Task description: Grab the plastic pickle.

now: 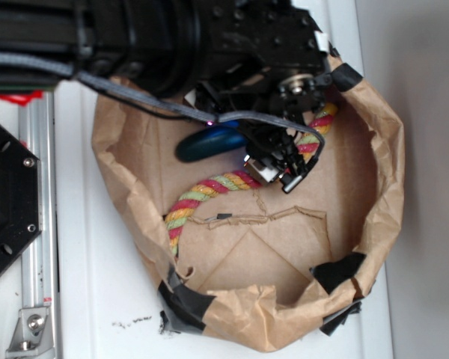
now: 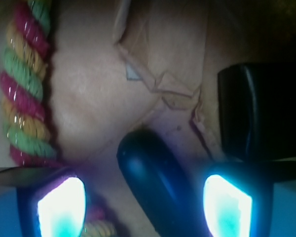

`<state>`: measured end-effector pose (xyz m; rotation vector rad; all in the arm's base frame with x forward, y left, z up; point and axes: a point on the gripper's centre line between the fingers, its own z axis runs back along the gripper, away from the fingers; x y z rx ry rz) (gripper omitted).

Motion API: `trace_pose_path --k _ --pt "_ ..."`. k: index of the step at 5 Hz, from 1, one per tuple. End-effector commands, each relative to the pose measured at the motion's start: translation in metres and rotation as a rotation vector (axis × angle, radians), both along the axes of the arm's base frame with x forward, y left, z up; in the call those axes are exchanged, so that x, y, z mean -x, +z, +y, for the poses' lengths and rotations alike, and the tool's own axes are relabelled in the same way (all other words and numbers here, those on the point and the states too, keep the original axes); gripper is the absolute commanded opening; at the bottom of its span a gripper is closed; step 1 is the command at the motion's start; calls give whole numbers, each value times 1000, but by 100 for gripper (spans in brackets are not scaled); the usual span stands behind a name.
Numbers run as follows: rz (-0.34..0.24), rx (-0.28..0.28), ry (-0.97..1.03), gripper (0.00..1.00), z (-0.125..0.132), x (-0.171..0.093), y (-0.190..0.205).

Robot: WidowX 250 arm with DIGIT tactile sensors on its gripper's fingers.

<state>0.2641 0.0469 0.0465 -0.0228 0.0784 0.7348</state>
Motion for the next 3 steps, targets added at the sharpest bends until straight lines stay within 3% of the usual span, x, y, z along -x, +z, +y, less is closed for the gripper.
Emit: trace_pose_path --k 1,2,3 --pt "-78 16 -189 100 11 8 19" --pt "-63 -87 -278 100 26 16 23" --pt "25 -100 -306 100 51 25 12"
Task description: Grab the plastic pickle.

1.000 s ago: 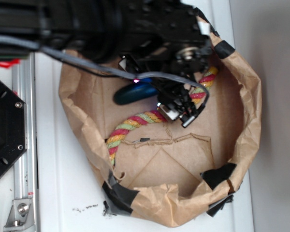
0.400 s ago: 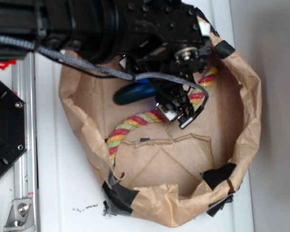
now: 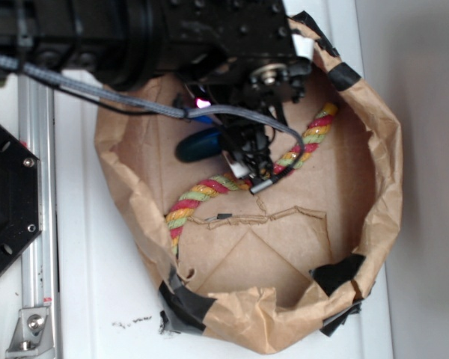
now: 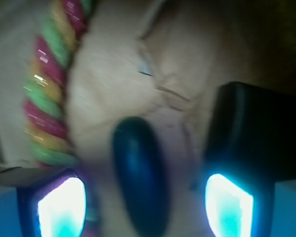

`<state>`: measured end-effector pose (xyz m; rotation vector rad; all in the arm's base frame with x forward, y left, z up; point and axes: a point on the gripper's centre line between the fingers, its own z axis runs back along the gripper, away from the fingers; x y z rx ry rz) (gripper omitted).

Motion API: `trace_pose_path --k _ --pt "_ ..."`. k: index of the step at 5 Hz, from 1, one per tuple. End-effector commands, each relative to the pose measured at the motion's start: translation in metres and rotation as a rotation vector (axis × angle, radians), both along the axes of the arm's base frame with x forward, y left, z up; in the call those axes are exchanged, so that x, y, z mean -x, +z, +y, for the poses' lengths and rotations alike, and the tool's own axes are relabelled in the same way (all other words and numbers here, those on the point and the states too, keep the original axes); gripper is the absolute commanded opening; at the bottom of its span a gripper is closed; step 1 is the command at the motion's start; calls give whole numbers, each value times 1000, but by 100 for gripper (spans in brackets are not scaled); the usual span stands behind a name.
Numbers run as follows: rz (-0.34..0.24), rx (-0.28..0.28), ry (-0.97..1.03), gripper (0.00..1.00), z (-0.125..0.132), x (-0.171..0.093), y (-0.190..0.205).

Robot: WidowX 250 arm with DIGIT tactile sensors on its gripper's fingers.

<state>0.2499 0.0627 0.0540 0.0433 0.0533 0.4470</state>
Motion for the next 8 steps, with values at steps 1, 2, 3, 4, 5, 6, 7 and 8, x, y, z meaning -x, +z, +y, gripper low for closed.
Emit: trace_pose_path --k 1,2,3,4,5,6,7,8 --pt "22 -82 -34 100 34 12 4" --pt "22 -82 -34 100 34 12 4" --pt "22 -82 -34 100 34 12 4" --pt "22 -82 -34 100 34 12 4" --pt "22 -82 -34 100 34 12 4" --pt "-22 19 35 100 23 30 4" --pt "-113 -4 96 100 21 42 8" --pt "-138 -29 131 100 18 40 5"
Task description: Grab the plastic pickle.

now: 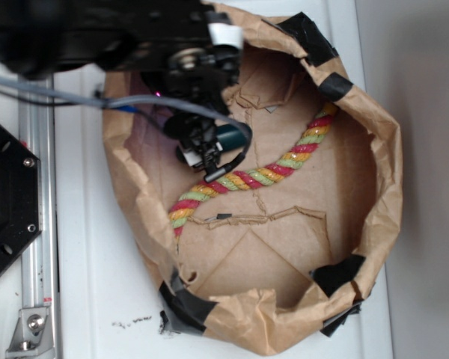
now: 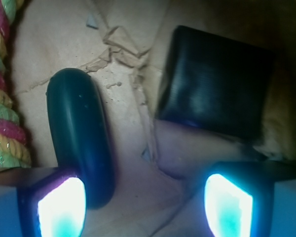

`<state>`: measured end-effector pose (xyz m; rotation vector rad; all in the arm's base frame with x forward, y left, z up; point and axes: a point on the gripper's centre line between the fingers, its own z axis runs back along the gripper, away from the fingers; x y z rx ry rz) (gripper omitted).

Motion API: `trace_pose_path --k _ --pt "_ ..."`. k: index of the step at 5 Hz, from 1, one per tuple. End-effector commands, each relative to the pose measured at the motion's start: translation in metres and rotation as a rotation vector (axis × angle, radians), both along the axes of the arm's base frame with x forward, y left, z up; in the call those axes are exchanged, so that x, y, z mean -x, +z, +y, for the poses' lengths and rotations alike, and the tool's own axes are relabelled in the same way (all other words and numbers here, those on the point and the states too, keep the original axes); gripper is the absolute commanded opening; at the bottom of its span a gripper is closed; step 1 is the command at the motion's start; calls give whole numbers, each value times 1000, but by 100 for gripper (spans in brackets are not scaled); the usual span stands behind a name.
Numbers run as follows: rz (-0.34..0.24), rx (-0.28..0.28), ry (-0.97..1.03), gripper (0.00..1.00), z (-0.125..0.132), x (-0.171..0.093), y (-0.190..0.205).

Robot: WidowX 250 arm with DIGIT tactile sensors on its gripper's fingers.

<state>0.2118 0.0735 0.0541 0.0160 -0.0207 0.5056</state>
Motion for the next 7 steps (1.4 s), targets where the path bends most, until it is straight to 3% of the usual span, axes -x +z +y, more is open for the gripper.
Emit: trace_pose_path --k 1,3,4,6,7 --pt "-56 -62 46 100 -3 -3 -9" --pt "-41 -135 13 100 -12 -17 -43" --pt "-46 -176 33 0 -6 -23 -48" --pt "-54 -197 28 0 3 -49 -21" --pt "-126 -259 -32 0 -12 -64 30"
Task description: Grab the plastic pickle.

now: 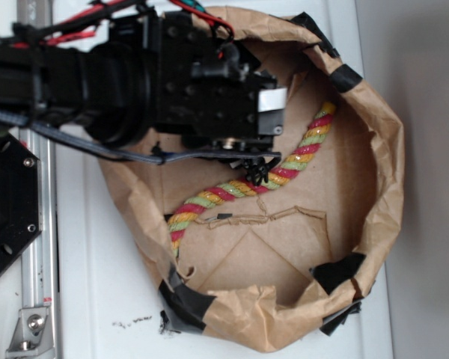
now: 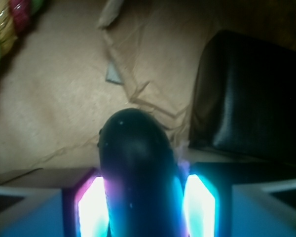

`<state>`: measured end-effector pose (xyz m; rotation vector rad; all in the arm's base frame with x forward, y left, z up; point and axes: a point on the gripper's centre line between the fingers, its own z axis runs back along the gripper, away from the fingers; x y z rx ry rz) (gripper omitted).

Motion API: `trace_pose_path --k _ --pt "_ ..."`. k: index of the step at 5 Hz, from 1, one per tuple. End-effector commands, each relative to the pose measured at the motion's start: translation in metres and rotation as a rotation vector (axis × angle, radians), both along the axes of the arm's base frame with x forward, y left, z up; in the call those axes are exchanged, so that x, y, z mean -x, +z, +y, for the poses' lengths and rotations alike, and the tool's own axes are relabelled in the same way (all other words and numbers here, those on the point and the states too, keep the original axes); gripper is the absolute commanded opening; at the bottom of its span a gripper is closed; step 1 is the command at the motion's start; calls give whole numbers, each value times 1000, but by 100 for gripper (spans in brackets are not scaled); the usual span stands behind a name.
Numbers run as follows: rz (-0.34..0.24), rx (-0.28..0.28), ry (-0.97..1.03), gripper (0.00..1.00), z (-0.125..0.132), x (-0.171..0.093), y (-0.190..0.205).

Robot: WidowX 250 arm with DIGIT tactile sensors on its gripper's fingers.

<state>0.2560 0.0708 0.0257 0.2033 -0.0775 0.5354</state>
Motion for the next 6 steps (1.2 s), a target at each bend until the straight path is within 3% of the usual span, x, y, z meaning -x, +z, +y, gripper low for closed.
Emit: trace_pose_path --k 1,3,4,5,6 --pt "-140 -45 -117 0 -23 -21 99" --pt "-150 -68 -131 0 -36 -23 139" --pt "-214 -43 -101 0 -37 -23 140" --pt "-176 -27 -133 0 -36 -27 138" --pt "-173 -44 -139 0 -38 -25 135"
